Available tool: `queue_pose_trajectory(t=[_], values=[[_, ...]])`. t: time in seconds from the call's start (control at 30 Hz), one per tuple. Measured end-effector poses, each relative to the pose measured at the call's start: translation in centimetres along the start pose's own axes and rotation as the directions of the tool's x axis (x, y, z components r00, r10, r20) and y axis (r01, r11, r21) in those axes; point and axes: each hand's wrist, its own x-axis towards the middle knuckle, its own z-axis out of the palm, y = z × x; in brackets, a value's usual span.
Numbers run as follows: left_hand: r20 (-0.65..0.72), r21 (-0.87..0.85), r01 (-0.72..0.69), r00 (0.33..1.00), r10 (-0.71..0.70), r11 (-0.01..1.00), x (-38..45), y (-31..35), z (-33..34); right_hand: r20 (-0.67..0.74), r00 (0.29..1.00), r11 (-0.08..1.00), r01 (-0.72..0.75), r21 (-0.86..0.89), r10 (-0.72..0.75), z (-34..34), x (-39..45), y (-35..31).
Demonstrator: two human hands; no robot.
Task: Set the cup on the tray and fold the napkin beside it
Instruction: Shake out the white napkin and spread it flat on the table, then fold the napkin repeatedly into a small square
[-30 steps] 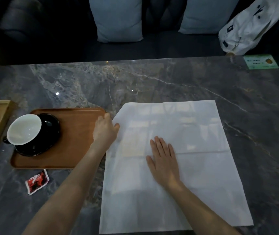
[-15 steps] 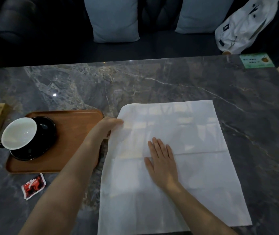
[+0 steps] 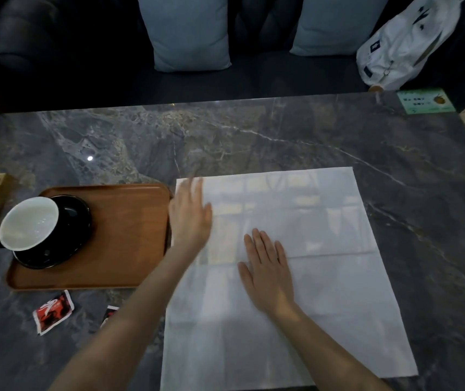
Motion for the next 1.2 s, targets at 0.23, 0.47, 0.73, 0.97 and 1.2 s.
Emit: queue_pose_trajectory(t=[0.23, 0.47, 0.73, 0.97, 1.2], values=[[0.364, -0.009, -0.116, 0.925, 0.111, 0.993, -6.9, 3.1, 6.2, -0.098, 0.995, 1.000, 0.011, 0.011, -0.010, 0.0, 0.4, -0.2], [0.241, 0.122, -0.095, 0.968, 0.064, 0.988, -5.9, 3.2, 7.4, -0.232, 0.969, 0.935, 0.006, 0.355, 0.082, -3.8, 6.1, 3.3], [0.235, 0.086, -0.214, 0.953, 0.189, 0.973, -5.9, 6.7, 8.5, 0.121, 0.990, 0.993, 0.057, 0.103, -0.070, -7.8, 16.5, 6.5], [0.262, 0.128, -0.215, 0.949, 0.176, 0.968, -6.1, 6.9, 9.6, 0.288, 0.953, 0.995, 0.103, -0.011, -0.096, -8.2, 19.6, 6.0], [0.260, 0.126, -0.217, 0.949, 0.179, 0.968, -5.3, 7.2, 9.6, 0.400, 0.912, 0.993, 0.114, -0.036, -0.090, -9.8, 21.3, 5.4]])
